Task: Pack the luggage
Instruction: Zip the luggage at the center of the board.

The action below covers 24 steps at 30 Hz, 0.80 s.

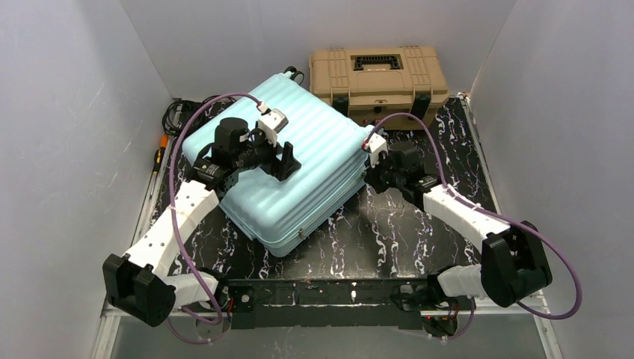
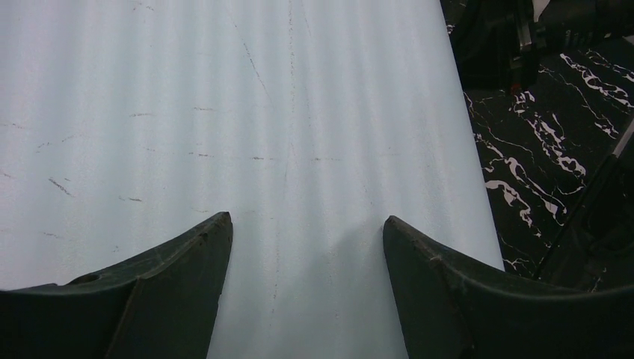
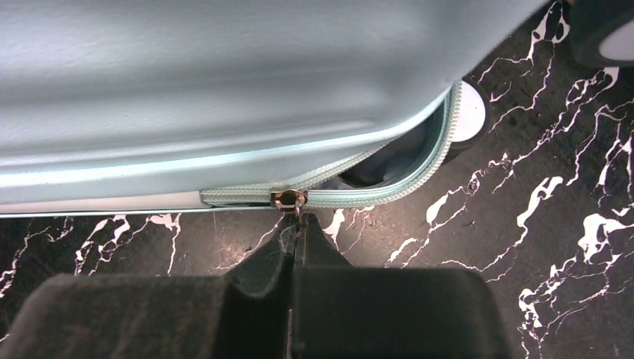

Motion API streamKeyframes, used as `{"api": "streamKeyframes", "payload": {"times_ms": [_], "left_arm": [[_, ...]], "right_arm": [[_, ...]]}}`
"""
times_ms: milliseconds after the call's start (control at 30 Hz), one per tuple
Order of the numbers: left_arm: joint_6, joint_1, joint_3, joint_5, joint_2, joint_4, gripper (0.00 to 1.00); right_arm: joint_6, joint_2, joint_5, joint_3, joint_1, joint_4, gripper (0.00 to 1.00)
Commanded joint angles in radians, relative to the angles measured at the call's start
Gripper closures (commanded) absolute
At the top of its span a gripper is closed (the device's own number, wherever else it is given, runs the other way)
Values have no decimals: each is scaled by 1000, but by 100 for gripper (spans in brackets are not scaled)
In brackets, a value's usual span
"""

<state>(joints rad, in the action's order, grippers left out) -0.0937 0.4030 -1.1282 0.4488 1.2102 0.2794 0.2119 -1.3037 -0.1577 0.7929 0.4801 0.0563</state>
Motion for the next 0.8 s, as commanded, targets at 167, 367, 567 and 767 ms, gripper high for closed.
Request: {"api": "streamKeyframes", "payload": {"times_ms": [167, 367, 567, 767], "left_arm": [[-46, 37, 117, -185, 20, 95, 33], [-50, 43, 134, -189, 12, 95, 34], [-48, 44, 140, -188, 7, 93, 34], [-64, 47, 122, -190, -1, 103, 30]], "right_arm": [[-53, -45, 84, 80, -174, -22, 99], [-74, -100, 55, 101, -238, -32, 99], [-84, -152, 55, 136, -274, -47, 99], [102, -140, 0, 140, -275, -61, 99]]}}
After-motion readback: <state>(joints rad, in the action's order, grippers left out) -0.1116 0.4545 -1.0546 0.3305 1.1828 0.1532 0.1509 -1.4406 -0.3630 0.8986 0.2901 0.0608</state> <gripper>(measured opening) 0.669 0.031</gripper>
